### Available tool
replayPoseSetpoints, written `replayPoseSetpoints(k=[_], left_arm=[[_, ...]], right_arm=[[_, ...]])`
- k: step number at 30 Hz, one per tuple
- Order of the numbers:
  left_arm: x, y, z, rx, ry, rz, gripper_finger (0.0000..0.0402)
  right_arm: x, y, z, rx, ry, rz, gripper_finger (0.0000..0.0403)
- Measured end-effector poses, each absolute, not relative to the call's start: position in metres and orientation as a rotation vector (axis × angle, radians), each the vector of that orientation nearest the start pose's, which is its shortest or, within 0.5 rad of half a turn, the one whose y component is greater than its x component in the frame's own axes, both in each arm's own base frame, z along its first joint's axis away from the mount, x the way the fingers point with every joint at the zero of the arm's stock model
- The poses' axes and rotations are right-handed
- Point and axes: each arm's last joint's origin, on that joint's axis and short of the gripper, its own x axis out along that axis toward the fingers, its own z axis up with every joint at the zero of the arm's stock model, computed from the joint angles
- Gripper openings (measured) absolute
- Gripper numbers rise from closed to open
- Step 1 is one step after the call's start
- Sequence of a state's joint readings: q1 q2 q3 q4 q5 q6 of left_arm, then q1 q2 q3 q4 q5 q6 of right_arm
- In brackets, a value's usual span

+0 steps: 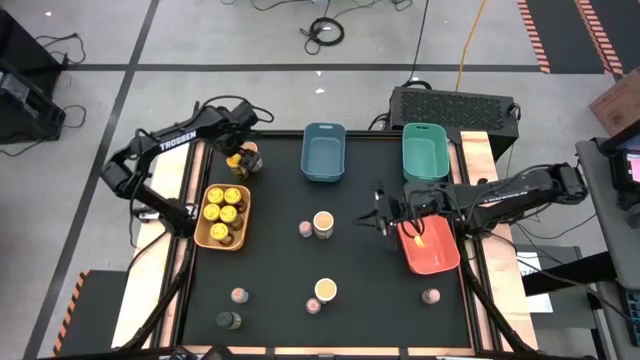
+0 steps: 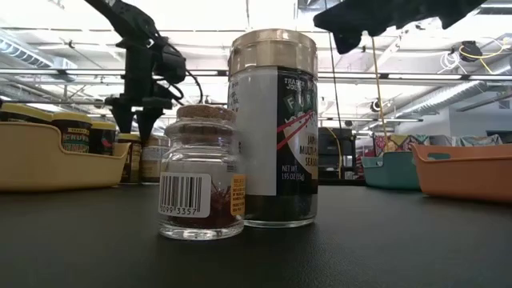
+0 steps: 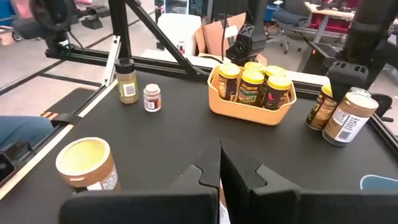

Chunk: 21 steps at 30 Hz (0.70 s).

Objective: Sort spices by type
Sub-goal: Put the yellow seasoning can into the yellow bin

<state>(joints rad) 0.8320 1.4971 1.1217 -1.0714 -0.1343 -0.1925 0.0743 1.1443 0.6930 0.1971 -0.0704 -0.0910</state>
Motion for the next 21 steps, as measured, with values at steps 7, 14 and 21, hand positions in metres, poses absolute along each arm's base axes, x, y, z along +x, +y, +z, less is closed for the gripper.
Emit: replayPoseSetpoints(k=[7, 14, 21], left_arm=[[0.177, 0.2, 0.228, -0.675, 1.375, 0.917, 0.0331], [0.179, 0.201, 0.221, -0.684, 1.413, 0.875, 0.0299], [0.179, 0.201, 0.222, -0.686, 1.411, 0.872, 0.0234]], right_arm=[[0.251, 0.02, 0.265, -0.091, 0.26, 0.154, 0.0001], [0.251, 0.02, 0.264, -0.091, 0.268, 0.155, 0.0001], [0.25, 0.02, 0.264, -0.091, 0.274, 0.155, 0.0001]])
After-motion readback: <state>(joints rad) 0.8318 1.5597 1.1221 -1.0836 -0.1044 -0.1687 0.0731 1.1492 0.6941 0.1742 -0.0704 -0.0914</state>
